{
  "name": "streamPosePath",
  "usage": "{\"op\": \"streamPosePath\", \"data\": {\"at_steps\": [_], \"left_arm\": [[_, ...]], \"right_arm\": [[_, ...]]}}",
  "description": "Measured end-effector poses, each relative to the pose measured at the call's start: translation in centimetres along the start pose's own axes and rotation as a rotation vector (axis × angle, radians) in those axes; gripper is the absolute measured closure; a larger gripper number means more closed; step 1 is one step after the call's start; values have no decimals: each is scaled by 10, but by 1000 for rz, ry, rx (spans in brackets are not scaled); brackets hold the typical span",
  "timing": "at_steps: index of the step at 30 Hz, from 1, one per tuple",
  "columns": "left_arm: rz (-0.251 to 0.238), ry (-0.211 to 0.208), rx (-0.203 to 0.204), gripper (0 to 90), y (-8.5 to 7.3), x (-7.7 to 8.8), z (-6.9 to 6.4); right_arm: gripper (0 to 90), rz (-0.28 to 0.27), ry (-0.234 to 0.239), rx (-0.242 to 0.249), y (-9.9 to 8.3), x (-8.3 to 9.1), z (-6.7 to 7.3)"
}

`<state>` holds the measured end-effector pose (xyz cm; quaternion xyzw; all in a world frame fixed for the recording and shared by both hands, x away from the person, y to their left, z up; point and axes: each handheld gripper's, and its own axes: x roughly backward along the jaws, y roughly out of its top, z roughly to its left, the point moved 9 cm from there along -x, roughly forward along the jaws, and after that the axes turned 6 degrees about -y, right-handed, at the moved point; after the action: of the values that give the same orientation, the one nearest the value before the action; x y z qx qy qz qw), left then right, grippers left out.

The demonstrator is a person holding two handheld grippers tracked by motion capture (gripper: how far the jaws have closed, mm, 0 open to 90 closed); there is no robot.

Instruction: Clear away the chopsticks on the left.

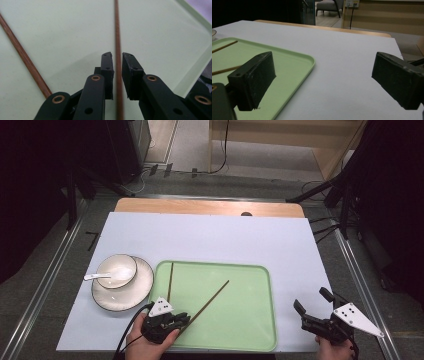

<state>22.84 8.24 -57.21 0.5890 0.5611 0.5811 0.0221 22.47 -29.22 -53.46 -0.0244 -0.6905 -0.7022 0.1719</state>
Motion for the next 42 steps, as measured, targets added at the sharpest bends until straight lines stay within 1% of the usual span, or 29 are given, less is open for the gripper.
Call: {"op": "streamPosePath", "data": {"at_steps": [2,3,5,7,8,10,11,12,13,14,16,17,18,19,20,21,22,25,28,29,31,37,40,42], "left_arm": [[-2,-2,1,872,2,0,0],[0,-5,-5,900,7,-2,0],[1,-11,-20,900,15,-6,-1],[-8,-22,-30,900,25,-12,-3],[-8,-22,-30,900,25,-12,-3],[-12,-37,-57,900,42,-26,-8],[-9,-43,-61,900,45,-30,-10],[-9,-43,-61,900,45,-30,-10],[-7,-58,-67,900,54,-42,-14],[-7,-58,-67,900,54,-42,-14],[3,-61,-81,900,60,-54,-17],[15,-63,-95,900,66,-67,-20],[15,-63,-95,900,66,-67,-20],[23,-64,-105,900,70,-75,-22],[23,-64,-105,900,70,-75,-22],[34,-60,-108,900,73,-83,-23],[34,-60,-108,900,73,-83,-23],[47,-53,-99,900,78,-96,-19],[46,-49,-92,900,79,-99,-16],[51,-37,-86,900,80,-102,-11],[52,-35,-81,900,81,-104,-9],[65,-32,-90,900,82,-110,-8],[65,-34,-87,900,82,-112,-9],[65,-26,-82,900,82,-113,-8]], "right_arm": [[52,0,0,0,0,0,0],[52,0,0,-1,0,0,0],[52,0,0,-2,0,0,0],[52,0,1,-4,0,0,0],[52,0,1,-4,0,0,0],[52,-1,1,-6,0,0,0],[52,-1,1,-6,0,0,0],[52,-1,1,-6,0,0,0],[52,-2,3,-6,0,0,-1],[52,-3,4,-7,0,0,-1],[52,-2,3,-9,0,0,-1],[52,-5,3,-13,0,0,-2],[52,-6,4,-14,0,1,-3],[52,-6,3,-14,0,1,-3],[52,-6,3,-14,0,1,-3],[52,-9,3,-18,0,1,-4],[52,-9,3,-18,0,1,-4],[52,-11,6,-21,1,1,-3],[52,-10,6,-22,1,1,-3],[52,-11,9,-25,1,1,-2],[52,-11,10,-23,1,1,-1],[52,-11,13,-24,1,1,-2],[52,-11,12,-25,1,1,-2],[52,-12,12,-25,1,1,-2]]}}
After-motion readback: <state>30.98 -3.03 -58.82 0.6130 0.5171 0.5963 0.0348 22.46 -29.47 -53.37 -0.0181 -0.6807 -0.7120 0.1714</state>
